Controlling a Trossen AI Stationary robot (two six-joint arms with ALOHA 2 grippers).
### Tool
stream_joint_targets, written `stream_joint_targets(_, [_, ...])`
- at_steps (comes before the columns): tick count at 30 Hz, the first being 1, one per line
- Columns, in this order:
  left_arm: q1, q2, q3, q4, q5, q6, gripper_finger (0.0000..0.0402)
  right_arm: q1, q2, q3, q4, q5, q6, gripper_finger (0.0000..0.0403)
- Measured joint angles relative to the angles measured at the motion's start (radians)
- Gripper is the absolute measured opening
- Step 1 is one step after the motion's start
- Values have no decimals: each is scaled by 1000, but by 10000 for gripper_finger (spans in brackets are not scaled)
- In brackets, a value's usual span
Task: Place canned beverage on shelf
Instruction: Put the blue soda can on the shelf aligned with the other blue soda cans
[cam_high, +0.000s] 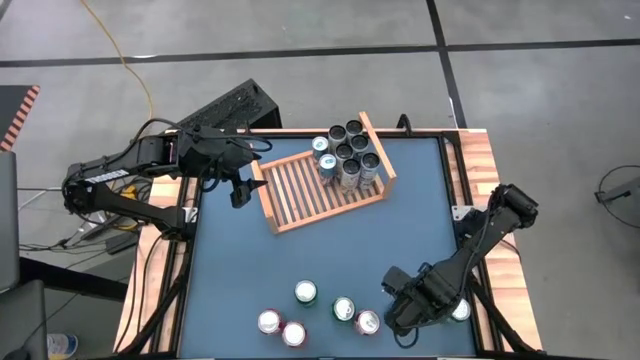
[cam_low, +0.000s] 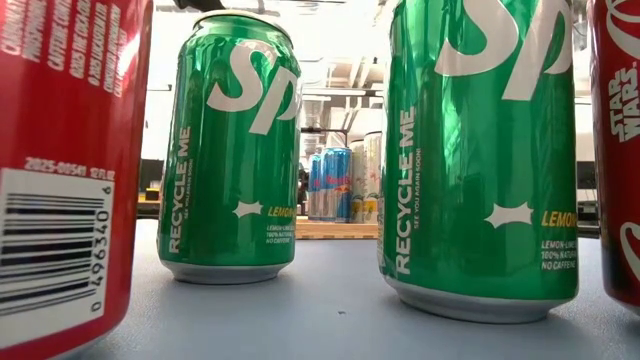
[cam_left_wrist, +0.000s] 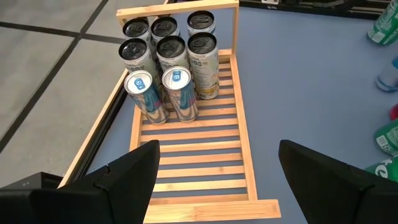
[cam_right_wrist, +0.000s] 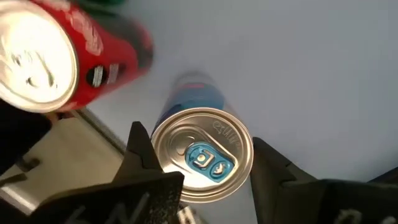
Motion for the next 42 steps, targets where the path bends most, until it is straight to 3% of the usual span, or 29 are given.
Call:
stream_joint_targets(9, [0, 0, 0, 0, 0, 21, 316, -137, -2, 126, -271, 87, -273, 100])
stream_joint_targets(16, [0, 0, 0, 0, -23, 53, 316, -332, -2, 215, -305, 188, -671, 100])
stream_joint_targets(22, [0, 0, 0, 0, -34, 85, 316, -536, -2, 278, -281, 258, -1056, 100])
stream_joint_targets(29, [0, 0, 0, 0, -34, 113, 316, -719, -2, 316, -118, 300, -1517, 100])
stream_joint_targets(39, [0, 0, 0, 0, -46, 115, 316, -825, 16, 319, 74, 289, -2018, 100])
stream_joint_targets(42, [0, 0, 0, 0, -62, 90, 316, -832, 44, 318, 71, 242, -2119, 100])
